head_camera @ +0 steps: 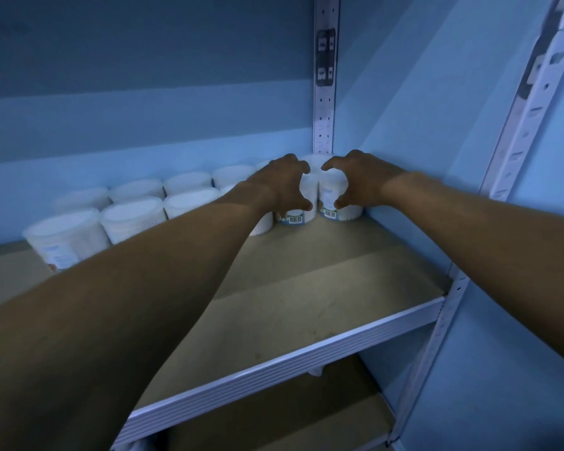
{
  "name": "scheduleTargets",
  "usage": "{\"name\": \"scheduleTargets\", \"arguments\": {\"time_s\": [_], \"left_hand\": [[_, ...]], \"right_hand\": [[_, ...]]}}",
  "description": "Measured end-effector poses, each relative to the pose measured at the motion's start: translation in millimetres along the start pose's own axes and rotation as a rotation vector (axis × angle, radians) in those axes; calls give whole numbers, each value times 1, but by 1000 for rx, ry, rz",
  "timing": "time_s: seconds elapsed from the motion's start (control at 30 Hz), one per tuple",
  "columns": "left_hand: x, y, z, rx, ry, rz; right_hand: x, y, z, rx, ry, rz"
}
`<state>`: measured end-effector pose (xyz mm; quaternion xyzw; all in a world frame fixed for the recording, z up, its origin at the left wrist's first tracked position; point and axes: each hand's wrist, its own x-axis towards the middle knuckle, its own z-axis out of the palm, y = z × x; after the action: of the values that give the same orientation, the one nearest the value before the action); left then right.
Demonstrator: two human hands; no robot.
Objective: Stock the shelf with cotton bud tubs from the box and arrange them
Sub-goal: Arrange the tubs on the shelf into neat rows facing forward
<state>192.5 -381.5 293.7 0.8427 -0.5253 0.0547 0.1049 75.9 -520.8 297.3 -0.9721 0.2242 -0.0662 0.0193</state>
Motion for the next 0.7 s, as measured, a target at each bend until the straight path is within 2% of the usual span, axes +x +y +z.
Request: {"name": "scheduleTargets", "arguments": {"time_s": [0.3, 0.7], "left_hand": [[22, -10, 8, 41, -32, -11], [23, -12, 7, 97, -6, 21]], "right_hand": [[18, -2, 2, -75, -26, -72], [21, 4, 8, -56, -35, 2]]}}
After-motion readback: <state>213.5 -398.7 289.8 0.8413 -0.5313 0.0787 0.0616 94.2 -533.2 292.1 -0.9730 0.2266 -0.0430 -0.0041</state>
